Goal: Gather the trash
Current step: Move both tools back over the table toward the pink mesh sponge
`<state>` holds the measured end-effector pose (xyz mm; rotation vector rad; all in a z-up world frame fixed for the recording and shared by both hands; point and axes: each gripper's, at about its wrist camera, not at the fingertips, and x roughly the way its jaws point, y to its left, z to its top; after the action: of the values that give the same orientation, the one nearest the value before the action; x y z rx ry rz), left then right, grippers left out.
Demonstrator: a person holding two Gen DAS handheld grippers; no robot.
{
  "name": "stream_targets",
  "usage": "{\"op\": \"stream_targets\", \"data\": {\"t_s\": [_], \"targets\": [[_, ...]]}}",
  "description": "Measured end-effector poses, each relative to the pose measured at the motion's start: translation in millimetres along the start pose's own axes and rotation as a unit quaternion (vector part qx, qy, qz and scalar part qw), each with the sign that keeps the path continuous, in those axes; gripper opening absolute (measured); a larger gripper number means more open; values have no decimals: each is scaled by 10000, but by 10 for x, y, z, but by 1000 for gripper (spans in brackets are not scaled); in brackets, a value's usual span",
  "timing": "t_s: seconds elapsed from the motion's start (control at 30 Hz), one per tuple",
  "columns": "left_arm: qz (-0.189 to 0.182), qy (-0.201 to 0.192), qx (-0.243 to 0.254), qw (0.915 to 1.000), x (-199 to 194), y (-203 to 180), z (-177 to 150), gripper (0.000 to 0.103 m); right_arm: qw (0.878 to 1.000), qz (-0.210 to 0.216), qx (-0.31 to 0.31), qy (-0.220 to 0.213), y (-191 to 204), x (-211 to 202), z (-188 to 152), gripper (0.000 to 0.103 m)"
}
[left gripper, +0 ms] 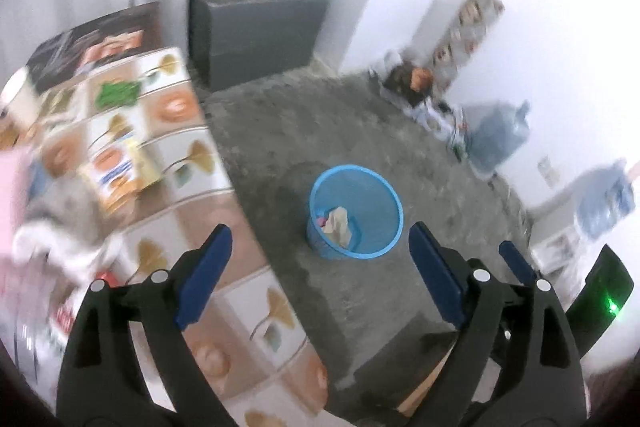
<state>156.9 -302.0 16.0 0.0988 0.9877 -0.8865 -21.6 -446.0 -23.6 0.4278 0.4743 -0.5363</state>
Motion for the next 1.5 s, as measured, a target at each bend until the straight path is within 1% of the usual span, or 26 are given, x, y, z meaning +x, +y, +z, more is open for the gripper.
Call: {"op": "stream_targets", "data": {"t_s": [0.1, 0.2, 0.33, 0.43, 0.57, 0.7, 0.83, 0.9, 0.93, 1.03, 1.17, 1.23, 1.33, 1.4, 1.5], "targets": [[-173, -274, -196, 9993, -322, 154, -183, 88, 9993, 98, -225, -264, 198, -239, 60, 95], [-331, -539, -314, 9975, -623, 273, -338, 88, 9976, 244, -374, -520, 381, -435, 91, 96], [-360, -939, -578, 9932, -1002, 469, -506, 91, 9962, 478, -392, -621, 602, -619, 123, 96], [-396, -1205, -952, 9874, -1249, 659, -609, 94, 9950, 697, -274, -663, 710, -717, 152, 96], [-384, -1362, -1163, 9831, -1471, 884, -729, 94, 9939, 822, -194, -712, 839, -832, 182, 96], [-325, -1642, -1351, 9766, -1636, 1059, -840, 94, 9932, 876, -255, -727, 976, -905, 177, 96], [-394, -1835, -1474, 9711, -1711, 1193, -938, 94, 9931, 932, -255, -669, 1071, -916, 175, 96], [-595, -2020, -1406, 9674, -1730, 1241, -983, 94, 9931, 946, -258, -643, 1126, -920, 174, 96], [-631, -2075, -1357, 9667, -1736, 1259, -1002, 94, 9932, 947, -272, -621, 1157, -908, 169, 96], [-667, -2152, -1374, 9646, -1731, 1332, -1023, 94, 9935, 941, -305, -567, 1222, -886, 156, 96], [-796, -2185, -1667, 9582, -1716, 1501, -1087, 94, 9930, 1054, -291, -445, 1239, -819, 123, 96], [-831, -2163, -1717, 9575, -1732, 1574, -1102, 94, 9924, 1138, -269, -384, 1214, -769, 103, 96], [-657, -2219, -1629, 9591, -1803, 1663, -1135, 94, 9921, 1201, -173, -311, 1167, -671, 105, 96], [-433, -2268, -1512, 9612, -1867, 1721, -1153, 94, 9913, 1278, -143, -279, 1158, -599, 102, 96], [-114, -2296, -1402, 9631, -1943, 1841, -1156, 94, 9866, 1626, -130, -84, 1234, -417, 67, 96]]}}
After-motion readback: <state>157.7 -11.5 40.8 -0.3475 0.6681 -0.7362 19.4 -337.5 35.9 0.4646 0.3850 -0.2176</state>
